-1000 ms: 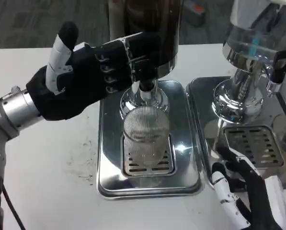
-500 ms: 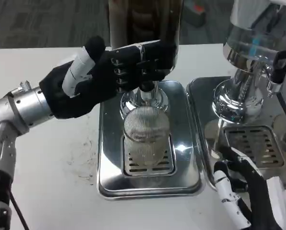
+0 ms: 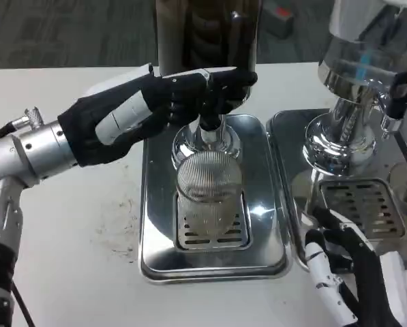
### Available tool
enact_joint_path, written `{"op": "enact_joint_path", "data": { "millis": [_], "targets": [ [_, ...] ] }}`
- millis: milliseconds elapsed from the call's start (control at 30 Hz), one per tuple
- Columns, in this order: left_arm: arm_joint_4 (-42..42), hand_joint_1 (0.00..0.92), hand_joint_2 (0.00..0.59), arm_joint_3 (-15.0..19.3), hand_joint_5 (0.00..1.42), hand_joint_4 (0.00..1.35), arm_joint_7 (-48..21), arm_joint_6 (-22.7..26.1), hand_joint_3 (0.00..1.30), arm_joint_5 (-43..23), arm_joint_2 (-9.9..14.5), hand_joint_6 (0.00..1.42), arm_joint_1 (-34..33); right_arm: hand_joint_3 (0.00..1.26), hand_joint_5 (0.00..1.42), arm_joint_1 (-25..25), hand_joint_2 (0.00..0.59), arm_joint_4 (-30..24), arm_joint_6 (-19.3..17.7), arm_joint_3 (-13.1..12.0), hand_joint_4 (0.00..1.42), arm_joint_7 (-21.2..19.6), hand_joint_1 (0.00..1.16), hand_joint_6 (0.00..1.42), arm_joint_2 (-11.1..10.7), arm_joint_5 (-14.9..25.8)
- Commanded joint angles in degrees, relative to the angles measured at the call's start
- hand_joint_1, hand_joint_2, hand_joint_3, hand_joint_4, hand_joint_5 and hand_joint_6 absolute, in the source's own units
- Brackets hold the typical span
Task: Grasp the cup under the faucet to collect the drink, then remove the cup.
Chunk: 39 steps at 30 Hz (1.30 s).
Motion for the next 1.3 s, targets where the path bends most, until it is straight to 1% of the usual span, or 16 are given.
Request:
{"op": "enact_joint_path", "data": {
  "millis": [33,433,600,1233,1300],
  "targets": [
    [1.22,0.0,0.047,-1.5,0.05,0.03,0.66,-4.24,0.15,2.64,0.57,0.07,1.15,0.27,0.24,0.68,0.411,1.51,1.61,-0.19,0.22,0.98,0.21,0.32,-0.3,0.75],
    [2.3,0.0,0.051,-2.83,0.06,0.03,2.91,-12.1,0.16,3.91,0.81,0.08,2.05,0.27,0.24,0.94,0.41,0.68,1.85,-0.68,0.22,1.77,0.21,0.31,-0.86,0.89],
    [2.38,0.0,0.05,-3.23,0.06,0.04,3.18,-13.69,0.16,4.01,0.97,0.08,2.47,0.27,0.22,0.98,0.41,0.5,1.89,-0.77,0.22,1.88,0.2,0.27,-0.86,0.75],
    [1.42,0.0,0.052,-5.93,0.07,0.05,6.62,-21.02,0.17,6.66,2.56,0.1,3.66,0.26,0.2,0.25,0.42,-0.16,1.83,-1.67,0.22,2.37,0.21,0.23,-0.71,0.85],
    [1.24,0.0,0.055,-6.34,0.07,0.05,7.08,-21.68,0.17,6.79,2.73,0.1,3.86,0.22,0.18,0.23,0.42,-0.31,1.69,-1.75,0.21,2.48,0.21,0.23,-0.76,0.93]
  ]
}}
